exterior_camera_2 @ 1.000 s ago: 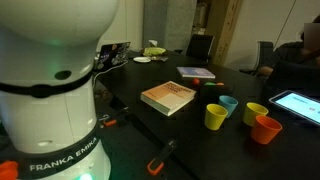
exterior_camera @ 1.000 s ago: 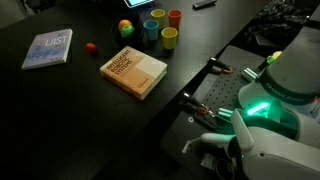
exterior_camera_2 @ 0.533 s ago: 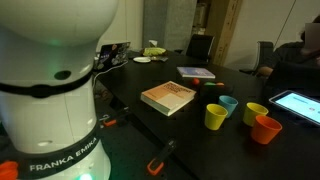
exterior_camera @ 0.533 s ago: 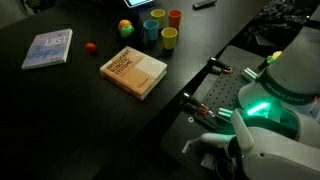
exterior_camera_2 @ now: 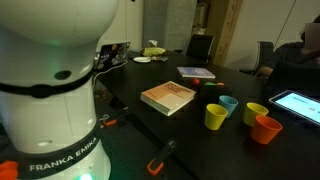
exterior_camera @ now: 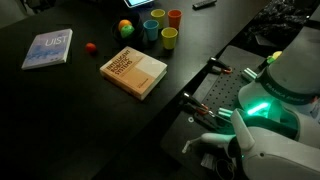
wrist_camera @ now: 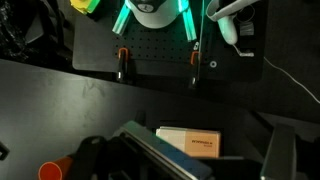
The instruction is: Open the book
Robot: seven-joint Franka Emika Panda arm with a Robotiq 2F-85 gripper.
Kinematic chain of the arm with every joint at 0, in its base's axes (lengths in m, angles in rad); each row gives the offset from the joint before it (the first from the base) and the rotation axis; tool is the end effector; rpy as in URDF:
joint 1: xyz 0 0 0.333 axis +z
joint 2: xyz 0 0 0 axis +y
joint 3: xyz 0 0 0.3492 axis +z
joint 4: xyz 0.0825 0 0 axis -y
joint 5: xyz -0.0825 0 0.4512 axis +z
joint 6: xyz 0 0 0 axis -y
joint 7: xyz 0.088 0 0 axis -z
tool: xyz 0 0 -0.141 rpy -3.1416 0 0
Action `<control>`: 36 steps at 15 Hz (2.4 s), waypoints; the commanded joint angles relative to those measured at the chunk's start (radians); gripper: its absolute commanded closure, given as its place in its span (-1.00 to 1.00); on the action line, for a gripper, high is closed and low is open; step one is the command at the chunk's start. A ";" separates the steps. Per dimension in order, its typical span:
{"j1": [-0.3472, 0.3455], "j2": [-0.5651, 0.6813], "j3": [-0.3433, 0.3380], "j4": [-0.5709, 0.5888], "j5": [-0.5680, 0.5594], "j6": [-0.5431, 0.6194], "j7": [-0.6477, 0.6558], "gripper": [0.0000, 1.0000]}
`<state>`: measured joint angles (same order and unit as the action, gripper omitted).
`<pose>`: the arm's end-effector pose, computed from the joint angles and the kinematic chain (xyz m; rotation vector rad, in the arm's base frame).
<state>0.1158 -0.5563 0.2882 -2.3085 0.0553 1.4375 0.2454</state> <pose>0.3505 0.1693 0.5013 2.9195 0.1312 -0.4266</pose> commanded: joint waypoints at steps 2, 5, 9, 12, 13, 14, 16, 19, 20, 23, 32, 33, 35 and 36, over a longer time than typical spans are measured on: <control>0.004 0.060 -0.016 -0.148 0.030 0.235 0.053 -1.00; 0.000 0.131 -0.052 -0.216 0.042 0.386 0.025 -1.00; 0.002 0.229 -0.156 -0.257 0.169 0.533 -0.111 -1.00; -0.001 0.317 -0.218 -0.254 0.268 0.599 -0.238 -1.00; -0.001 0.343 -0.235 -0.249 0.298 0.610 -0.283 -1.00; -0.003 0.370 -0.250 -0.242 0.322 0.615 -0.332 -1.00; -0.008 0.422 -0.271 -0.231 0.359 0.616 -0.435 -1.00; -0.018 0.492 -0.284 -0.216 0.386 0.632 -0.574 -1.00; -0.022 0.515 -0.285 -0.208 0.391 0.638 -0.610 -1.00; -0.034 0.570 -0.274 -0.181 0.384 0.662 -0.698 -1.00; -0.052 0.584 -0.267 -0.207 0.374 0.746 -0.677 -1.00; -0.059 0.595 -0.270 -0.206 0.370 0.779 -0.683 -1.00; -0.073 0.622 -0.273 -0.201 0.384 0.831 -0.701 -1.00; -0.080 0.638 -0.273 -0.201 0.388 0.863 -0.708 -1.00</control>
<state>0.0609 0.0412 0.0120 -2.5154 0.4201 2.2230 -0.4211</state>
